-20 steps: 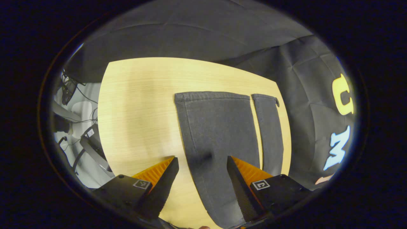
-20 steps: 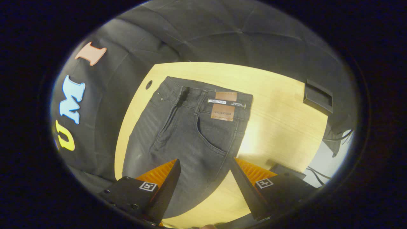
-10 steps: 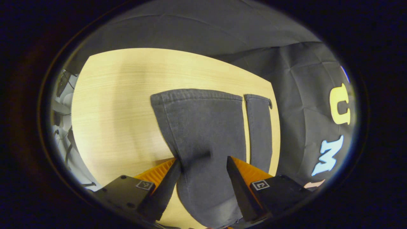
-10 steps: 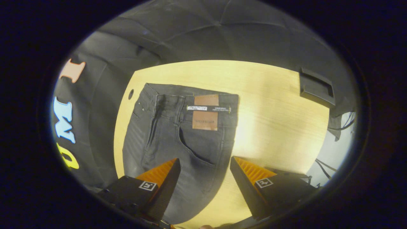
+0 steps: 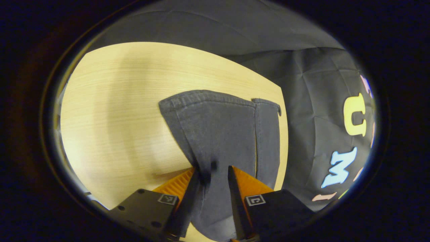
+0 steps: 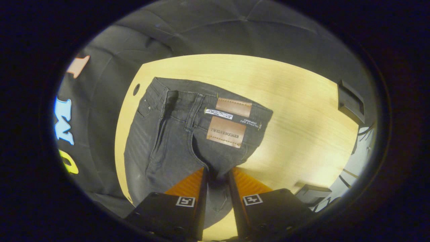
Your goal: Grasp the waist and the cuffs of the jeans and fold them to make the two legs overlap; first hold the waist and fold one-third of the jeans toward the cuffs, then hold the cuffs and fold the remaining one-third in the same direction to finish folding.
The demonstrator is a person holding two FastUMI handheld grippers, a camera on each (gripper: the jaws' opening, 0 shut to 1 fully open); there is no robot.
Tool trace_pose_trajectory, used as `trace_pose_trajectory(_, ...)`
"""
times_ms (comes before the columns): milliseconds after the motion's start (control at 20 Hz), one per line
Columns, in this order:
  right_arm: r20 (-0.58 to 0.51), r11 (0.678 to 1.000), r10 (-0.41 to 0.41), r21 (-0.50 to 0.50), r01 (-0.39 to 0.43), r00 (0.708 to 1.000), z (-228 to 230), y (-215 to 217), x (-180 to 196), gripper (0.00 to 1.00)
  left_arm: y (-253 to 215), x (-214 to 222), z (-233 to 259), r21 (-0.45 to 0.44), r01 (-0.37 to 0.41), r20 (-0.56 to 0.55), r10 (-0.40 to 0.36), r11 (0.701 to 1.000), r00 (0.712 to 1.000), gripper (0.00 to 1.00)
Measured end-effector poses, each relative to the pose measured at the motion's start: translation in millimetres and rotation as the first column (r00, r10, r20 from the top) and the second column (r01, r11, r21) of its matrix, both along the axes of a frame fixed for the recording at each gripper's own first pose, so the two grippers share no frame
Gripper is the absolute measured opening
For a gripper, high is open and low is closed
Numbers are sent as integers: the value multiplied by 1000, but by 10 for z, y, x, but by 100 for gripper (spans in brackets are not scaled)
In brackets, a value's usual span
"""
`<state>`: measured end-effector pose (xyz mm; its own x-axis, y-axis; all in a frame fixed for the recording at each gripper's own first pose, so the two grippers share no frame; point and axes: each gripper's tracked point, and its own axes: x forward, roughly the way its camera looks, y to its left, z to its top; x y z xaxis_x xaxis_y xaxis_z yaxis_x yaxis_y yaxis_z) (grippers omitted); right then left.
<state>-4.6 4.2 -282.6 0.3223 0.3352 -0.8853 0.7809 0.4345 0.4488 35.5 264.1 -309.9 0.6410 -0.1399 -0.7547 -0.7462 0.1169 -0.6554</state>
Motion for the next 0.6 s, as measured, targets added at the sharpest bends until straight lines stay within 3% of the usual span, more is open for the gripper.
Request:
trace_pose_trajectory(50,1,1000,-8,10,8,1000,-30,30,7,27,3,-16,-41,-12,-8,-6,8,1000,1000,54)
trace_pose_trajectory(100,7,1000,-16,25,16,1000,-16,31,15,27,-1,-41,-70,-21,-16,-9,16,1000,1000,43)
trace_pose_trajectory(150,13,999,-24,35,23,1000,-30,38,12,22,21,-80,-92,-23,-25,-16,25,999,1000,46)
trace_pose_trajectory(200,25,998,-35,52,33,999,-24,38,31,19,24,-85,-93,-29,-36,-14,36,999,999,15)
trace_pose_trajectory(250,36,997,-37,64,35,999,-33,60,33,13,23,-102,-72,-27,-32,-10,31,999,999,20)
trace_pose_trajectory(350,55,995,-38,89,33,998,-13,72,41,8,8,-159,-84,-21,-21,-21,20,1000,1000,10)
trace_pose_trajectory(600,124,984,-25,181,2,992,182,13,61,1,-1,-188,152,-44,-3,-7,3,999,1000,10)
